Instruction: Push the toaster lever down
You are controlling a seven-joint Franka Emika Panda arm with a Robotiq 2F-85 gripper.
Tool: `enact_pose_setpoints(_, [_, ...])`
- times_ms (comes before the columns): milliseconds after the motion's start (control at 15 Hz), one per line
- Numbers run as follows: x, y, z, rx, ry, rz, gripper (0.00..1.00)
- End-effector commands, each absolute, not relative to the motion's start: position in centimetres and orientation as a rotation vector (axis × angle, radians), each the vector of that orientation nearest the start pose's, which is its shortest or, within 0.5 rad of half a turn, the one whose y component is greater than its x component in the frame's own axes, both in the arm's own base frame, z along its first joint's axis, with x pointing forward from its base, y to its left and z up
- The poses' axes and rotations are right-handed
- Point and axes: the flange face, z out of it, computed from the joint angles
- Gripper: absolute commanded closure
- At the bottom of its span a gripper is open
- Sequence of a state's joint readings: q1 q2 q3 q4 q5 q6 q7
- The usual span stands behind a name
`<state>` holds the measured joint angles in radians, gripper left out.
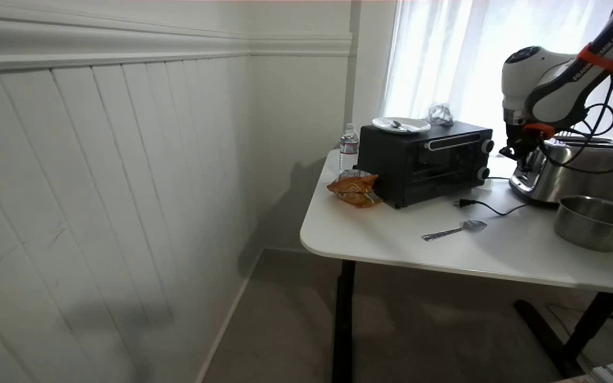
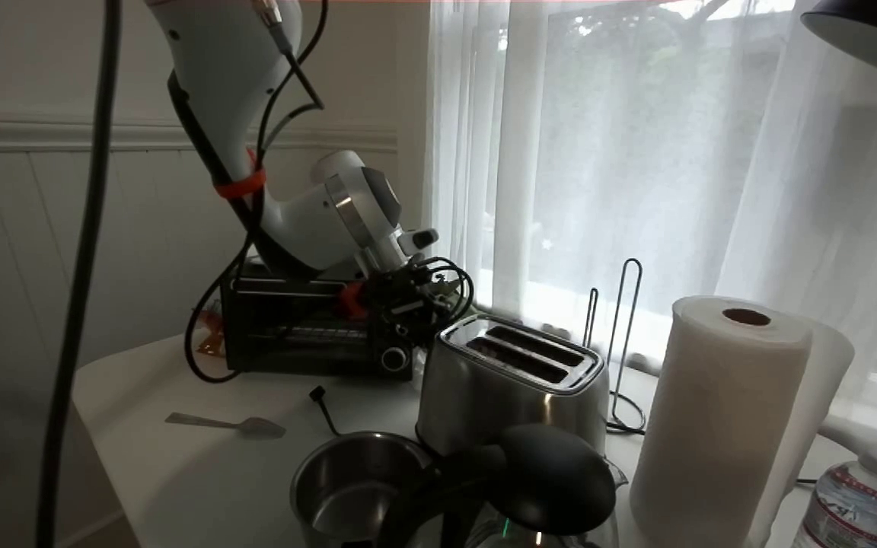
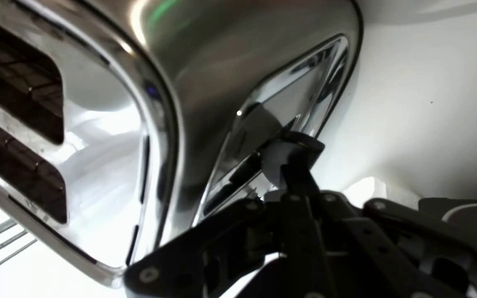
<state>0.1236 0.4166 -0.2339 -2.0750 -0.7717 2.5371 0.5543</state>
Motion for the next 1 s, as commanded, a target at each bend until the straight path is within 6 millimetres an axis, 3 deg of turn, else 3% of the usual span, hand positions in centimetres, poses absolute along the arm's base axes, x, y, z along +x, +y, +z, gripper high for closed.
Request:
enact_pose_setpoints(0, [58.2, -6.2, 21.6, 2.569, 0.14, 0.184, 1.0])
enact_pose_setpoints(933, [55.5, -5.7, 18.9, 2.645, 0.248, 0.038, 1.0])
